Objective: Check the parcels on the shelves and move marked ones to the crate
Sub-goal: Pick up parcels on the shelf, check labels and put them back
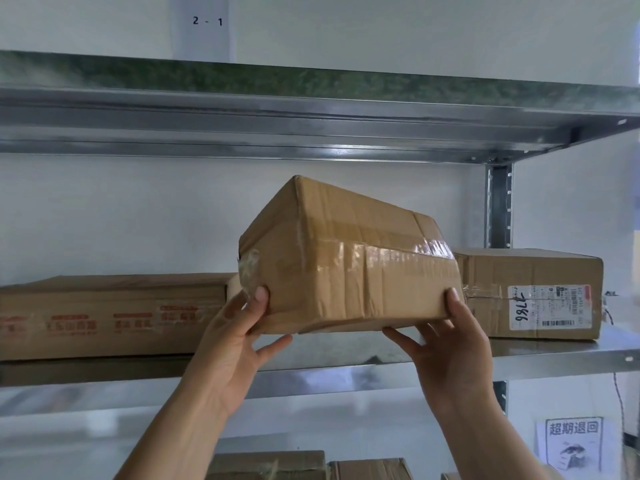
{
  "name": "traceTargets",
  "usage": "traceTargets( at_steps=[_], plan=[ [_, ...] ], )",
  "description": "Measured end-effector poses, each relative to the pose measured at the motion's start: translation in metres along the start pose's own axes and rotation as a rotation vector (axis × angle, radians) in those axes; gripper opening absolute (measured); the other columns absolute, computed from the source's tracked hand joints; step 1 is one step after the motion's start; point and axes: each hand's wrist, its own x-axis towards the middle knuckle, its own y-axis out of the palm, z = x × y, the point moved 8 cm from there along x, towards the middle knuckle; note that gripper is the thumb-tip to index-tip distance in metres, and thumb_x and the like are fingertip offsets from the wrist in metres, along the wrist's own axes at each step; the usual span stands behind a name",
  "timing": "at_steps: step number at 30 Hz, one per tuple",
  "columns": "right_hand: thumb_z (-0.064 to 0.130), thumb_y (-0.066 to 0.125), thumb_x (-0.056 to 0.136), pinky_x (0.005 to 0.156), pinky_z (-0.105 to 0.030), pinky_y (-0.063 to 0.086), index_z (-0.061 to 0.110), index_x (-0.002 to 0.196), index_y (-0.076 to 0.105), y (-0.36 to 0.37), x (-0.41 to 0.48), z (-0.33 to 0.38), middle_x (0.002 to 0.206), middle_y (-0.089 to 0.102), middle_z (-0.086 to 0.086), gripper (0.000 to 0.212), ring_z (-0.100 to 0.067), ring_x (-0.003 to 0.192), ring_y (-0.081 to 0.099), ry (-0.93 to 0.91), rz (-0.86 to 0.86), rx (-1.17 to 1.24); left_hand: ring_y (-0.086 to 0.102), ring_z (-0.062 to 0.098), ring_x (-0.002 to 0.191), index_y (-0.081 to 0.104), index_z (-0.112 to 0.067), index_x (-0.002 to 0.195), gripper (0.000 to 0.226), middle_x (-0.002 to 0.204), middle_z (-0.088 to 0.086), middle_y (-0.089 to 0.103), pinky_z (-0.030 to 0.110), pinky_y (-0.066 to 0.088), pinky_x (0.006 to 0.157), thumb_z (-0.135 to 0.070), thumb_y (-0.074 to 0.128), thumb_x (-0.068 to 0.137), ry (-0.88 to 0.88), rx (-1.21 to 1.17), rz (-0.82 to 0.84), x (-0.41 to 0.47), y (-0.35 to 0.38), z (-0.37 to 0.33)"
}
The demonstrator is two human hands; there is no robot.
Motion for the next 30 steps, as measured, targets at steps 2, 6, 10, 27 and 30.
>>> traceTargets(
  at_steps=[2, 6, 10, 27, 30],
  plan=[
    [0.035, 0.062, 0.092, 0.096, -0.071, 0.049, 0.018, 0.119, 0.064, -0.001, 0.000, -0.003, 0.119, 0.065, -0.014, 0.032, -0.039, 0.128, 0.059, 0.033, -0.006, 0.029, 0.067, 0.024, 0.116, 0.071, -0.025, 0.123, 0.096, 0.129, 0.004, 0.069, 0.069, 0.050, 0.091, -0.047, 0.100, 0.035, -0.021, -0.054, -0.001, 0.001, 0.000, 0.002],
    [0.036, 0.058, 0.097, 0.096, -0.071, 0.050, 0.019, 0.121, 0.065, 0.000, 0.000, -0.012, 0.124, 0.062, -0.016, 0.030, -0.039, 0.127, 0.059, 0.099, -0.042, 0.040, 0.064, 0.035, 0.120, 0.056, -0.020, 0.139, 0.110, 0.133, 0.010, 0.066, 0.075, 0.048, 0.082, -0.039, 0.101, 0.040, -0.038, -0.166, 0.020, 0.001, 0.007, 0.006],
    [0.038, 0.055, 0.102, 0.094, -0.061, 0.053, 0.021, 0.139, 0.055, -0.004, 0.004, -0.014, 0.137, 0.060, -0.017, 0.041, -0.037, 0.122, 0.062, 0.096, -0.113, -0.049, 0.064, 0.037, 0.119, 0.053, -0.016, 0.140, 0.111, 0.133, 0.012, 0.065, 0.075, 0.049, 0.082, -0.039, 0.101, 0.042, 0.025, -0.132, -0.016, -0.001, 0.009, 0.000],
    [0.064, 0.065, 0.066, 0.116, -0.042, 0.041, 0.040, 0.151, 0.044, 0.077, -0.047, 0.003, 0.136, 0.063, 0.021, 0.091, -0.002, 0.125, 0.060, -0.085, 0.174, -0.412, 0.072, 0.009, 0.097, 0.055, -0.030, 0.128, 0.075, 0.102, -0.016, 0.075, 0.053, 0.058, 0.090, -0.034, 0.083, 0.059, 0.288, 0.227, -0.216, -0.017, 0.026, -0.014],
    [0.035, 0.076, 0.075, 0.107, -0.045, 0.050, 0.032, 0.146, 0.051, 0.076, -0.046, 0.009, 0.126, 0.072, 0.008, 0.075, -0.012, 0.116, 0.069, -0.155, 0.159, -0.366, 0.071, 0.007, 0.101, 0.055, -0.036, 0.125, 0.071, 0.109, -0.016, 0.072, 0.047, 0.057, 0.092, -0.032, 0.092, 0.064, 0.349, 0.295, -0.216, -0.023, 0.033, -0.017]
  ],
)
